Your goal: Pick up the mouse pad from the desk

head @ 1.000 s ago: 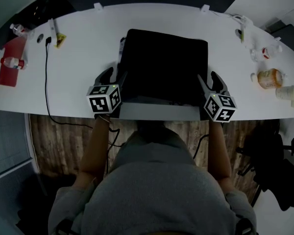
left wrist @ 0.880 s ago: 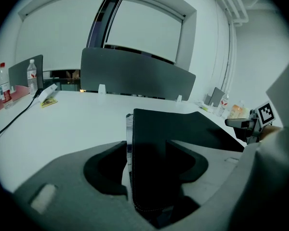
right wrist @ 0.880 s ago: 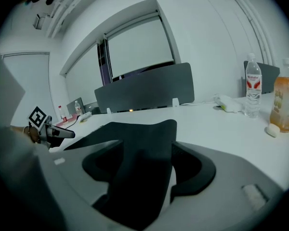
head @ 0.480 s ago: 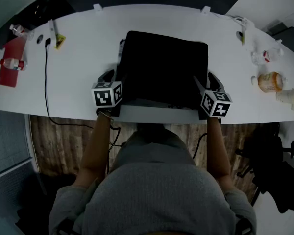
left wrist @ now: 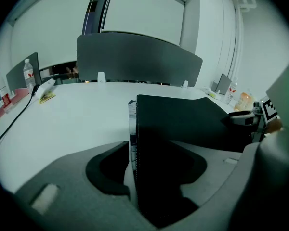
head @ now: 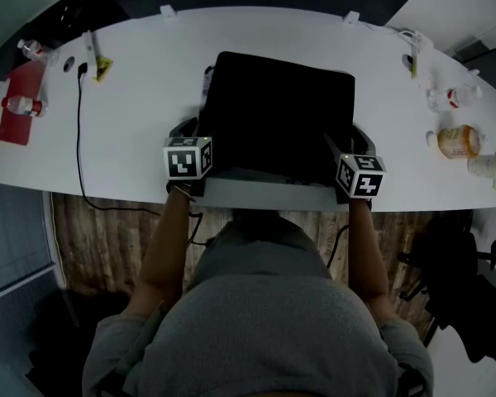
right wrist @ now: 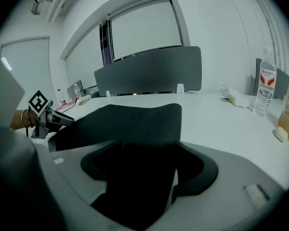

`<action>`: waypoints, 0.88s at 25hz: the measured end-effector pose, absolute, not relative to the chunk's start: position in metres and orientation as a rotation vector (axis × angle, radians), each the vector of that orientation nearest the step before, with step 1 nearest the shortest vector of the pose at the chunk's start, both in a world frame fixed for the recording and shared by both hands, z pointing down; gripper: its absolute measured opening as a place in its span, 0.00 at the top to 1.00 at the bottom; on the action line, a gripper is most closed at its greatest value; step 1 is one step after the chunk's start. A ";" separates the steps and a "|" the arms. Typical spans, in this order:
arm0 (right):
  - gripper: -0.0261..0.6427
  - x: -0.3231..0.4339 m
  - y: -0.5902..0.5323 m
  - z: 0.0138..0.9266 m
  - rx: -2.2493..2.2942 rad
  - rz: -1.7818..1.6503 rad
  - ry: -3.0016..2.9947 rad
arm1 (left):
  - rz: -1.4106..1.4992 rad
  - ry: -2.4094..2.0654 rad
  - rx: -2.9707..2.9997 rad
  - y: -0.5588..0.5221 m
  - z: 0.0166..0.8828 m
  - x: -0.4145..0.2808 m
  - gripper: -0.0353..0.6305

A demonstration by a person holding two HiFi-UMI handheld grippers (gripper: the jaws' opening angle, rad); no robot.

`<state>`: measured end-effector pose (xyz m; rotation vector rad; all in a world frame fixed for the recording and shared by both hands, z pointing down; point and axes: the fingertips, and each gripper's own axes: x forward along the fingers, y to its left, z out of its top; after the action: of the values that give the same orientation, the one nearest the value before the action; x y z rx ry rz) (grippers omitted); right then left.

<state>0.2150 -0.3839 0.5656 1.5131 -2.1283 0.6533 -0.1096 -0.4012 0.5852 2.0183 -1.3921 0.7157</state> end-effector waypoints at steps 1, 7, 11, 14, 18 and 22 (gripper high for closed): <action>0.49 0.215 -0.384 0.567 1.508 0.646 -2.120 | 0.712 -1.389 2.015 -0.401 0.587 -0.109 0.60; 0.57 0.214 -0.385 0.572 1.511 0.539 -2.053 | 0.710 -1.414 1.993 -0.401 0.587 -0.108 0.64; 0.60 0.214 -0.384 0.574 1.501 0.489 -2.027 | 0.701 -1.414 1.985 -0.400 0.587 -0.107 0.64; 0.61 0.212 -0.384 0.574 1.484 0.476 -2.033 | 0.698 -1.407 1.988 -0.401 0.587 -0.105 0.67; 0.64 0.209 -0.384 0.575 1.452 0.470 -2.048 | 0.692 -1.396 1.986 -0.399 0.587 -0.103 0.72; 0.66 0.207 -0.384 0.574 1.440 0.455 -2.054 | 0.692 -1.386 1.992 -0.399 0.587 -0.101 0.73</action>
<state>0.2070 -0.3840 0.5740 1.4395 -2.0542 0.4554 -0.1006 -0.3990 0.5871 1.9918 -1.3861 0.6917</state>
